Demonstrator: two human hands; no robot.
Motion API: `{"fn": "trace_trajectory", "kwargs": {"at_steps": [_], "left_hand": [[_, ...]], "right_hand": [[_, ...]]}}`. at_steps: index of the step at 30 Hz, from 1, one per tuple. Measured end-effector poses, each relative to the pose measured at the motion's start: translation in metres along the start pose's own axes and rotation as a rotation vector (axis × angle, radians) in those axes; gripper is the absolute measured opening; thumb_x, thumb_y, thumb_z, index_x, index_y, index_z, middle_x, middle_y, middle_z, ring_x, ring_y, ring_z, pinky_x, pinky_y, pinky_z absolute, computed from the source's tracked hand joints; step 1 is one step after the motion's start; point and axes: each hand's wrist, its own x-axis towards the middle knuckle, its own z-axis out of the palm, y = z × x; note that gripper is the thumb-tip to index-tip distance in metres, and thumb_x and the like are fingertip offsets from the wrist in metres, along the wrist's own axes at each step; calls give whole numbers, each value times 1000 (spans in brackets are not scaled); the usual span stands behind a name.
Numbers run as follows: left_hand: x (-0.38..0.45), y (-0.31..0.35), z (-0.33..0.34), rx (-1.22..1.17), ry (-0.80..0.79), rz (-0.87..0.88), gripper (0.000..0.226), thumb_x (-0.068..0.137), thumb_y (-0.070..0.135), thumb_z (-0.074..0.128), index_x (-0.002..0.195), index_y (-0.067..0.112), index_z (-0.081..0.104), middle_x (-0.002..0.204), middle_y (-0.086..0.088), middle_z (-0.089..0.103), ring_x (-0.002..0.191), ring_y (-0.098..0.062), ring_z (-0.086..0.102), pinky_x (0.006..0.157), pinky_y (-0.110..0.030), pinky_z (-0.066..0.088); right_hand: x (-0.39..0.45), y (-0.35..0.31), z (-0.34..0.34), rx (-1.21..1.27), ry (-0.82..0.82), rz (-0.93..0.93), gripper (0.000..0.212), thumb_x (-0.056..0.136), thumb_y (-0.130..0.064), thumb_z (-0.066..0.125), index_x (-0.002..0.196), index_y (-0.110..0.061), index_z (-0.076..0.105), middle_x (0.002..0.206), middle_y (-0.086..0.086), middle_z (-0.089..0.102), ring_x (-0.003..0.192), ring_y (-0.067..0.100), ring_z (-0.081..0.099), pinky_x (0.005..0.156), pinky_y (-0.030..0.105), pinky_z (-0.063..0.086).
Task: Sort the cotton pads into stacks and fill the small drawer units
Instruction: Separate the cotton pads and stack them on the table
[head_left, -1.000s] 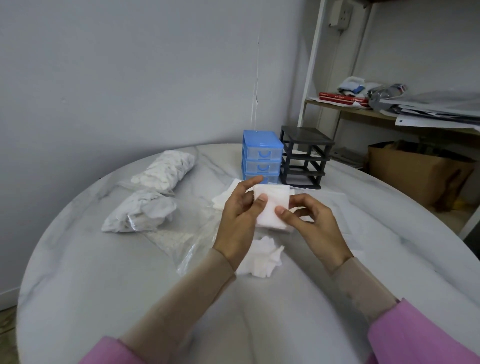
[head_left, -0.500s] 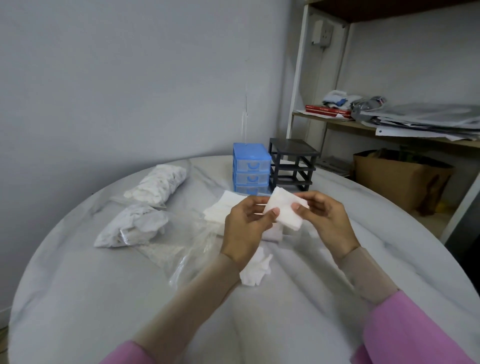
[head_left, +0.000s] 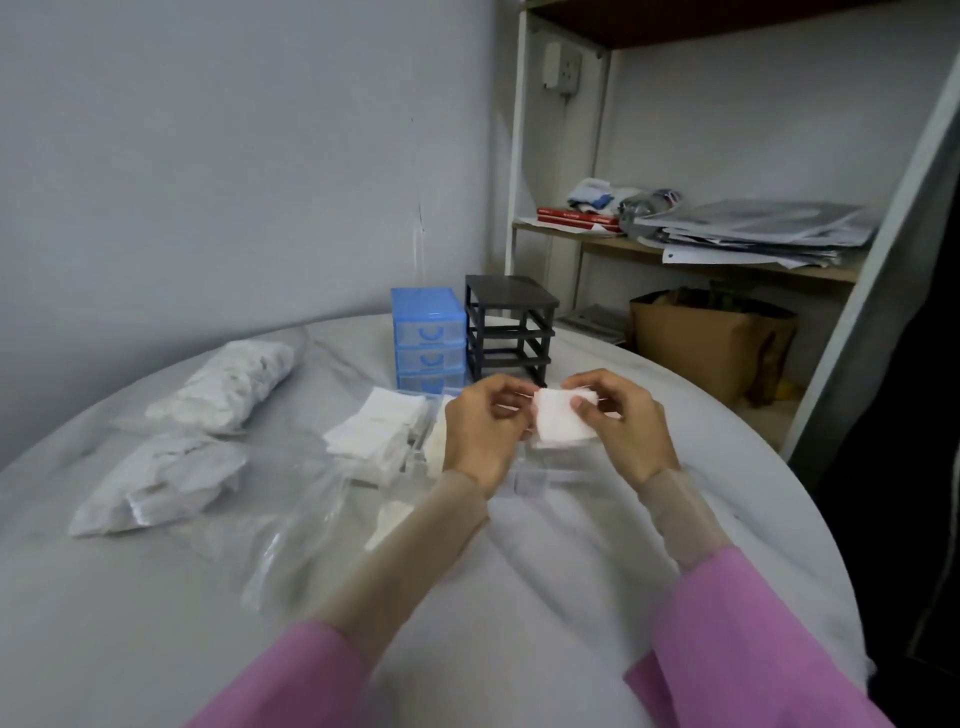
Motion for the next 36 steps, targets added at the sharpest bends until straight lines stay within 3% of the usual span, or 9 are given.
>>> {"fn": "trace_trajectory", "kwargs": {"at_steps": [4,7,9,11,15,26,32,34,36], "left_hand": [[4,-15,3,96,20,30,27,80,-10,60,81,16,65,82,-7,67,82,-25,66,78,-34,56],[3,-20,3,160,1,62,29,82,-12,53,85,14,65,86,-7,67,77,-18,63,76,-29,53],[2,-22,3,215,-32,82,29,83,-13,52,90,12,65,90,-6,67,75,-14,62,74,-22,51],[1,-22,4,287,-52,114,26,83,-10,54,93,10,67,92,-2,67,73,-9,59,69,-12,48],[-2,-19,7,350,-94,149,18,84,-6,59,90,7,71,93,-1,66,75,-6,58,67,-4,47],[-3,-24,8,580,-192,226,19,85,0,60,99,5,72,117,-7,62,100,-19,60,94,-29,47],[-5,-26,7,719,-259,285,22,94,13,51,105,6,69,127,-3,58,112,-20,55,95,-21,38],[-7,-25,8,772,-294,301,28,97,17,45,107,3,67,122,-9,61,111,-24,55,94,-27,39],[-9,-23,9,783,-302,334,31,98,19,42,110,2,66,129,-7,58,118,-22,53,98,-27,38]], "right_hand": [[1,7,0,-89,3,37,15,88,-4,60,89,-19,62,104,1,63,95,18,54,65,6,38],[0,12,0,-170,7,16,16,87,-6,61,86,-21,62,99,-1,64,86,12,53,66,8,40],[-1,15,1,-222,24,37,16,87,-9,62,86,-25,61,99,1,66,88,15,55,82,24,45],[-1,17,2,-304,24,61,15,87,-14,63,86,-29,60,99,0,67,91,19,58,95,36,40],[-1,16,1,-451,-7,108,10,89,-22,61,96,-28,63,101,-3,66,99,17,57,91,30,24],[0,21,-2,-586,-49,105,17,94,-23,54,100,-33,66,108,-6,65,110,16,50,95,35,24],[-1,19,-3,-720,-130,84,24,96,-25,49,108,-35,66,118,-7,62,121,12,40,104,38,17],[-1,18,-3,-760,-115,52,24,95,-23,49,110,-33,66,118,-8,62,123,12,40,108,39,13],[-1,16,-4,-717,-61,-15,23,93,-16,52,105,-26,68,111,-5,65,113,14,50,107,36,25]]}}
